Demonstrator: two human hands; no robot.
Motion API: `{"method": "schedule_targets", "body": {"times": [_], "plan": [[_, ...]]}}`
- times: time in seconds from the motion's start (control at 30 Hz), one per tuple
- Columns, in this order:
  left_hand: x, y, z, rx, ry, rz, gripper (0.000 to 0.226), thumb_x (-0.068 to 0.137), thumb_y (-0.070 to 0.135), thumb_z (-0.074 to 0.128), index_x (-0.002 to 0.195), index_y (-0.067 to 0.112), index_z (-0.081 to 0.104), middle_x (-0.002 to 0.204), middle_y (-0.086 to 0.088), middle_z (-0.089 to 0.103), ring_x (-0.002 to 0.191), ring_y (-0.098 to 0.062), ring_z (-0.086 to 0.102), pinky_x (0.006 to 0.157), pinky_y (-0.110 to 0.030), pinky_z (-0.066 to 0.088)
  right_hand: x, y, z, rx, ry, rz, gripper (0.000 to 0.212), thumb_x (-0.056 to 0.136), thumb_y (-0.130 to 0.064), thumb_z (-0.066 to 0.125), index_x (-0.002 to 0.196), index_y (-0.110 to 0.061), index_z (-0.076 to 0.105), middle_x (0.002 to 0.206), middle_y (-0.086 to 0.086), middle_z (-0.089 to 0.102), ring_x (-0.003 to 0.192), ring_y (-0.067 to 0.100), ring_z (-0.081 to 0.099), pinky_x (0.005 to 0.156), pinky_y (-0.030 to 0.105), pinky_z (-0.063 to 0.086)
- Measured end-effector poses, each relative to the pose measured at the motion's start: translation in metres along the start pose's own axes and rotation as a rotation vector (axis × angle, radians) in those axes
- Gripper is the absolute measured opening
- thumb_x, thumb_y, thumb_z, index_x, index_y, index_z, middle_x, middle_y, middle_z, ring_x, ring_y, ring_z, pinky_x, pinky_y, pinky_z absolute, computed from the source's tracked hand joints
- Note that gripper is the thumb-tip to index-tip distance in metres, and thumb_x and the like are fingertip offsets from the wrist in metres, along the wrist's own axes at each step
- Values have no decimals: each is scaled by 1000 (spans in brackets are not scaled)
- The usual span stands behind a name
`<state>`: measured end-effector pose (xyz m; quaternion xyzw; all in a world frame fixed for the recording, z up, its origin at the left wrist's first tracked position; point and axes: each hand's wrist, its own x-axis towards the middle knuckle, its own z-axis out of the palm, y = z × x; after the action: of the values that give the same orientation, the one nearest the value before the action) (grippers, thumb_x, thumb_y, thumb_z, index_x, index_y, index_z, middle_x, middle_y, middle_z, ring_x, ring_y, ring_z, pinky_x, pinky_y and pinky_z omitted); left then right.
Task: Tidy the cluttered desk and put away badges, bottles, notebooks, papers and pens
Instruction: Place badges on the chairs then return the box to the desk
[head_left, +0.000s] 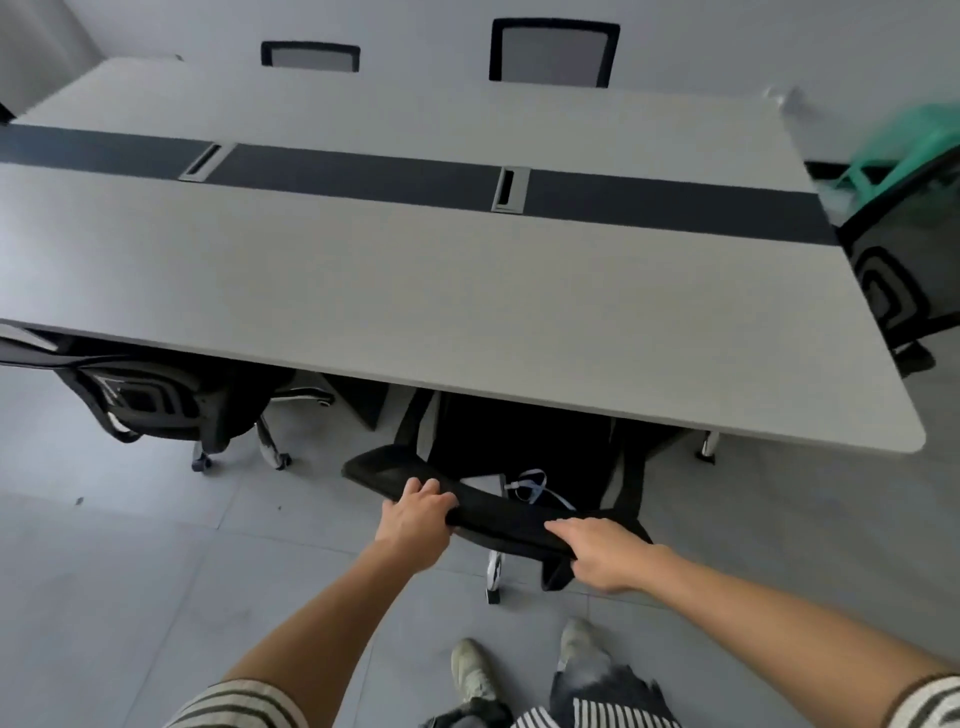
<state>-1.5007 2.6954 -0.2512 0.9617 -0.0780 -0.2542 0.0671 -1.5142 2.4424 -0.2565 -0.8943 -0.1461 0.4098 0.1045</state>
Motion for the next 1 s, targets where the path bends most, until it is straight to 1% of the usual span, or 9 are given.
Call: {"method": "schedule_targets", "body": {"times": [0.1, 0.23, 0.43, 0.53, 0.63, 0.73, 0.83, 0.9, 1.0], "plan": [[-29, -6, 13, 16, -21, 13, 38, 97, 28, 46, 135, 31, 48, 122, 4, 43, 118, -21, 33, 89, -38, 42, -24, -18, 31, -5, -26, -10, 71, 88, -6, 44, 154, -19, 23, 156, 3, 34, 138, 28, 40, 112, 38, 36], [-64, -7, 35, 39, -2, -6, 37, 96, 29, 47, 133, 33, 50, 120, 5, 43, 116, -21, 34, 88, -37, 44, -51, -36, 62, -35, -78, -43, 74, 90, -7, 43, 156, -19, 13, 161, 2, 23, 141, 29, 34, 114, 39, 33], [-115, 12, 65, 69, 22, -50, 40, 95, 28, 48, 134, 32, 47, 125, 5, 42, 118, -20, 34, 88, -34, 44, -87, -35, 101, -46, -106, -80, 73, 90, -16, 47, 156, -21, 14, 160, 1, 23, 141, 28, 34, 113, 40, 35], [-135, 21, 78, 58, 12, -50, 43, 93, 24, 49, 135, 32, 46, 127, 6, 42, 119, -20, 34, 89, -32, 45, -104, -26, 115, -17, -83, -83, 77, 88, -25, 50, 156, -28, 14, 161, -6, 20, 143, 23, 32, 113, 38, 33], [-148, 25, 87, 3, -51, -49, 47, 91, 18, 49, 136, 31, 47, 129, 6, 43, 123, -19, 35, 93, -34, 46, -113, -15, 121, 21, -103, -67, 83, 82, -38, 60, 154, -35, 18, 157, -8, 28, 138, 21, 38, 107, 36, 38], [-154, 22, 81, -144, -145, -57, 51, 87, 7, 49, 133, 28, 53, 131, 4, 48, 126, -19, 40, 100, -36, 44, -113, -1, 115, 111, -208, -51, 99, 66, -58, 74, 150, -41, 25, 154, -11, 32, 138, 18, 37, 110, 37, 37], [-149, 13, 64, -186, -197, -140, 50, 86, 2, 44, 128, 26, 58, 127, -1, 55, 117, -23, 53, 95, -32, 47, -106, 7, 105, 217, -307, -31, 104, 58, -67, 78, 148, -38, 34, 152, -8, 37, 138, 16, 38, 113, 36, 34], [-139, 2, 47, -120, -129, -245, 42, 89, 7, 43, 124, 23, 59, 120, -3, 60, 107, -24, 58, 84, -31, 50, -95, 12, 101, 346, -299, 13, 90, 67, -63, 77, 144, -32, 43, 142, -3, 50, 127, 15, 50, 105, 30, 41], [-118, -17, 27, -27, -14, -361, 31, 93, 18, 45, 121, 20, 56, 118, -3, 60, 107, -24, 58, 81, -31, 45, -67, 26, 95, 497, -183, 120, 66, 80, -49, 74, 137, -22, 51, 115, 1, 63, 92, 13, 63, 70, 24, 50]]}}
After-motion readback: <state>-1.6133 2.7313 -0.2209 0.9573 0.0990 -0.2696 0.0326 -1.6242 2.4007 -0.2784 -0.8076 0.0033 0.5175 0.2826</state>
